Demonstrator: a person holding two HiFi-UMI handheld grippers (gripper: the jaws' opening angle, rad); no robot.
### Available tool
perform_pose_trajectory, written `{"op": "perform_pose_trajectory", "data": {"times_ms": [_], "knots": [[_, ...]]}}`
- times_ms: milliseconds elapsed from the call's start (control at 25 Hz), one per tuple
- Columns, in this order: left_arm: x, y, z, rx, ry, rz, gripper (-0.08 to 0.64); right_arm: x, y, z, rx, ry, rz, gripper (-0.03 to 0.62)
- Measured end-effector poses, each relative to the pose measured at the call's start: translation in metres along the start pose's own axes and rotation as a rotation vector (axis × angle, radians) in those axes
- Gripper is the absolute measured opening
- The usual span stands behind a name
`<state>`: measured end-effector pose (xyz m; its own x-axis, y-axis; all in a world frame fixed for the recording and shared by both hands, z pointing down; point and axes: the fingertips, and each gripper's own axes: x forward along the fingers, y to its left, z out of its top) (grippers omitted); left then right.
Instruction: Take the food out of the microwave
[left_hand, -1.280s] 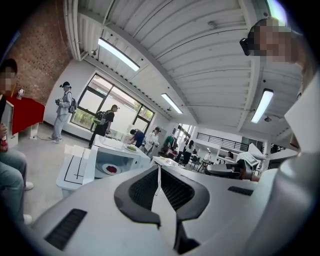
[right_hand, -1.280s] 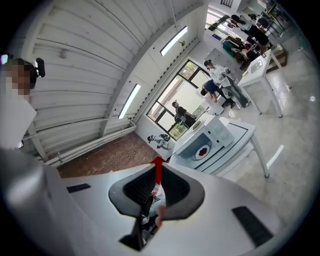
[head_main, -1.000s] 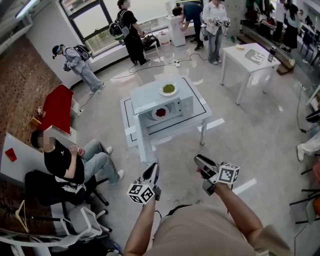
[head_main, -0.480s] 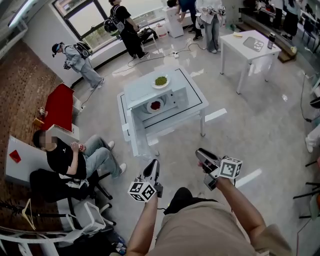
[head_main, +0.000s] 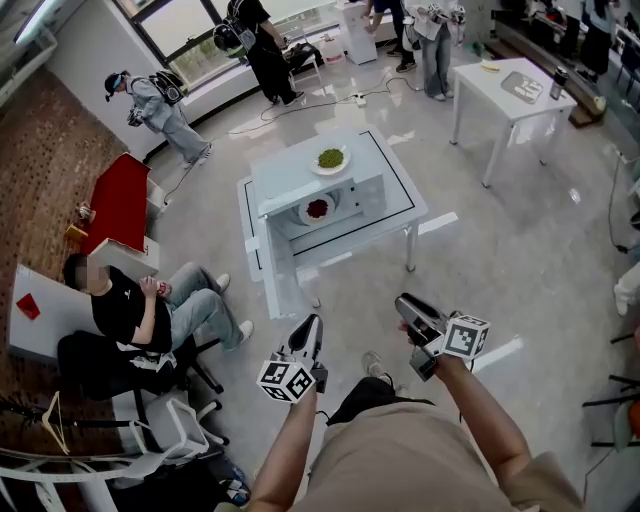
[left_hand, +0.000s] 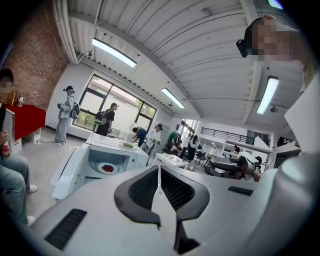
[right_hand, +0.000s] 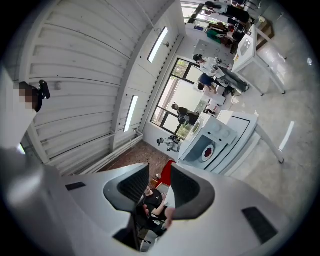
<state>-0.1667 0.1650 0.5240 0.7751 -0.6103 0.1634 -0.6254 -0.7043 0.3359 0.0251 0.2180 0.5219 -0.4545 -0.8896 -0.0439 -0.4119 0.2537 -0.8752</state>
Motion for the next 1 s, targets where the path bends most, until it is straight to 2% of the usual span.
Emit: {"op": "perform_pose_trajectory", "data": {"times_ms": [480,800,1000], "knots": [[0.058,0.056,0.04,-0.032,-0.029,-0.027,0.006,0.079,-0.027,0.034,-0.021,0.027,-0.046,0.119],[0.08,0.078,0.058,-0.054,-0.062,-0.071,0.006,0.129,-0.041,0.046,-0.031,0.035,-0.064,0.12],[0.093,0.1,0.062,-0.062,-0.059,-0.064,0.006,0.158,-0.05,0.05,-0.053,0.055,-0.077,0.118]]}}
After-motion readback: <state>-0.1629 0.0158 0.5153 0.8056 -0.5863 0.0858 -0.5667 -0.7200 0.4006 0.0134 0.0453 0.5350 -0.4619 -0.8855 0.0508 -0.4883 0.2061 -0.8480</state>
